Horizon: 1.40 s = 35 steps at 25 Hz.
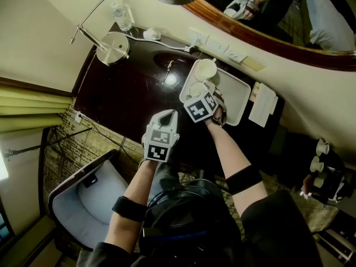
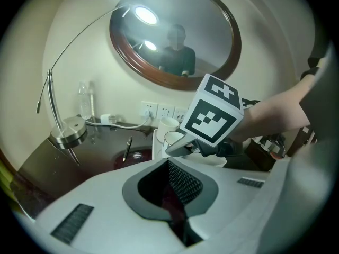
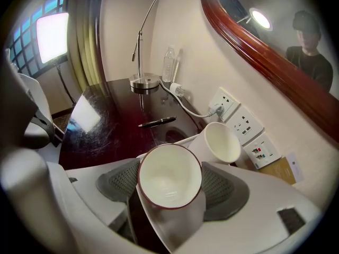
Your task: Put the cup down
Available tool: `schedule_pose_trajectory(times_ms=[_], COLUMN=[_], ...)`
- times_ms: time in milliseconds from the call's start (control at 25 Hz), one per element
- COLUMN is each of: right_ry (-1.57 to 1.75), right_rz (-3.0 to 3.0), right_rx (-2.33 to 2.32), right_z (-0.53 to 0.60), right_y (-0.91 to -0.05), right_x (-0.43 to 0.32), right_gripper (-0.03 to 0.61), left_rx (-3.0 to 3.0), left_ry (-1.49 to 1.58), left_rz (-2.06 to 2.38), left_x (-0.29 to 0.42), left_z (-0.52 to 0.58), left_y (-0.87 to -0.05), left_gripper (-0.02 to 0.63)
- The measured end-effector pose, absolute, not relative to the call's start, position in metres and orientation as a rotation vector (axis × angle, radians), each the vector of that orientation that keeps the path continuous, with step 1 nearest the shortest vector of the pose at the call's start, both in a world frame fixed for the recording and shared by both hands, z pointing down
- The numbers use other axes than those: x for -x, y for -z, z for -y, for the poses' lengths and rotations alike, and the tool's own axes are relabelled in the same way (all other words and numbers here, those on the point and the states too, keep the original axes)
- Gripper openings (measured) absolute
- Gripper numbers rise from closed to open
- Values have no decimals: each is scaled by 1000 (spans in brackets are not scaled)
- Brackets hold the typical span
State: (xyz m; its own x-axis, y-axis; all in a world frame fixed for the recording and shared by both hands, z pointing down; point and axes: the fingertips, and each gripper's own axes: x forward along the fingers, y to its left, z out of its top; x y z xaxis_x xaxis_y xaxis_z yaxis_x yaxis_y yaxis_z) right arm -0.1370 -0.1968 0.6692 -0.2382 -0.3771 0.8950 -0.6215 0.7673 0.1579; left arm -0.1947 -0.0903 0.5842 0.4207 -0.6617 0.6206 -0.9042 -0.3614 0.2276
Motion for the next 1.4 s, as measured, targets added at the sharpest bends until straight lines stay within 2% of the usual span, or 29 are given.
schedule_pose_trajectory(times_ms=[400, 1000, 1080, 1200, 1400], right_ry=[-273, -278, -297, -339, -382], right_rz=[1894, 2048, 2082, 2115, 2169], right_rx=[-836, -841, -840, -829, -839], right_z=[200, 180, 175, 167, 156], right_y=[-660, -604, -590, -574, -559], right_x=[135, 100, 87, 63, 24], right_gripper=[413, 409, 370, 356, 219], left_rx=[-2134, -2110, -2102, -2084, -2061], left_ry=[-571, -557, -552, -542, -538], left_rz=[1332, 1403, 1418, 1441, 1515], left_x=[198, 173, 168, 161, 154], left_z=[89, 75, 72, 67, 61], left_y=[-581, -554, -547, -539, -534], left_gripper=[-12, -12, -12, -12, -12])
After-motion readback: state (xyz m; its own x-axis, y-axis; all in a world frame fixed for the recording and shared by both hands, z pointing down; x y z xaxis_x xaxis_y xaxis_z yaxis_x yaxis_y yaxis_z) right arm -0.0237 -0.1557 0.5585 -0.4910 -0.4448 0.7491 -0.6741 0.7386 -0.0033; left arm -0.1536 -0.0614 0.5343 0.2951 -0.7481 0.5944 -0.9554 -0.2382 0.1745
